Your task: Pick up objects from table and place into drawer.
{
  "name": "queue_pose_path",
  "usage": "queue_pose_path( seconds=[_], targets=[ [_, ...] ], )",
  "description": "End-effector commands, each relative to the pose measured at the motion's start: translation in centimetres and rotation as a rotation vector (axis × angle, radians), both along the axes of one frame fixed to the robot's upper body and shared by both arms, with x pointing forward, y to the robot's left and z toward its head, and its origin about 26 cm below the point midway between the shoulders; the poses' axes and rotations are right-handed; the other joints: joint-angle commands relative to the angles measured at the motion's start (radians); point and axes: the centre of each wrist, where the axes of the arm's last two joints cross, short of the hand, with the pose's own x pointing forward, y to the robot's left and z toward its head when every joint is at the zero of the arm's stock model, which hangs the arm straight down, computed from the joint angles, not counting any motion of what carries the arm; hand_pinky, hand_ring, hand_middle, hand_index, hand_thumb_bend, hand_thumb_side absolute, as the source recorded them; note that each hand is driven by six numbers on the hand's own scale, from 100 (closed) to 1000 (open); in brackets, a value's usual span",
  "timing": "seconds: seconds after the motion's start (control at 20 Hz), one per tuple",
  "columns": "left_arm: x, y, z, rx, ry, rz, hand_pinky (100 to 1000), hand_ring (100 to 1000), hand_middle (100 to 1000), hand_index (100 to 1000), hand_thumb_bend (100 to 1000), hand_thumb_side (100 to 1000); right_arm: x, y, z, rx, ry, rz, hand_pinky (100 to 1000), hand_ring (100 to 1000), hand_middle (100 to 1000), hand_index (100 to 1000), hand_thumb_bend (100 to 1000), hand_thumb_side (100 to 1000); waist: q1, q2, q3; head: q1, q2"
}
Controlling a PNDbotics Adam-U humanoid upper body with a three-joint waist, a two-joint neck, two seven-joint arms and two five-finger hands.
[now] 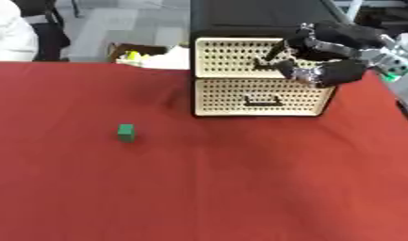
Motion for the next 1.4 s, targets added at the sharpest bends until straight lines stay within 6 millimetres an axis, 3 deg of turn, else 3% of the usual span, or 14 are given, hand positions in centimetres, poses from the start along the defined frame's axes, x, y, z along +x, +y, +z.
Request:
queue_pose_path(
  seconds=[0.05, 1.4],
  targets=[
    [-0.2, -0.1, 0.8, 0.011, -0.033, -0.008, 561, 615, 705, 773, 100, 911, -0.2, -0.7, 1.3, -0.024, -0.03, -0.024, 100, 100, 100, 796, 100, 1000, 0.0, -0.012, 0.002, -0.005, -0.012],
    [-0.1, -0.3, 1.0, 0.024, -0.046, -0.011, 562, 614, 708, 764, 100, 921, -1.7, -3.0, 2.1, 0.022, -0.149, -0.126, 100, 100, 100, 793, 100, 1000, -0.005, 0.034, 0.023, -0.018, -0.048]
  ],
)
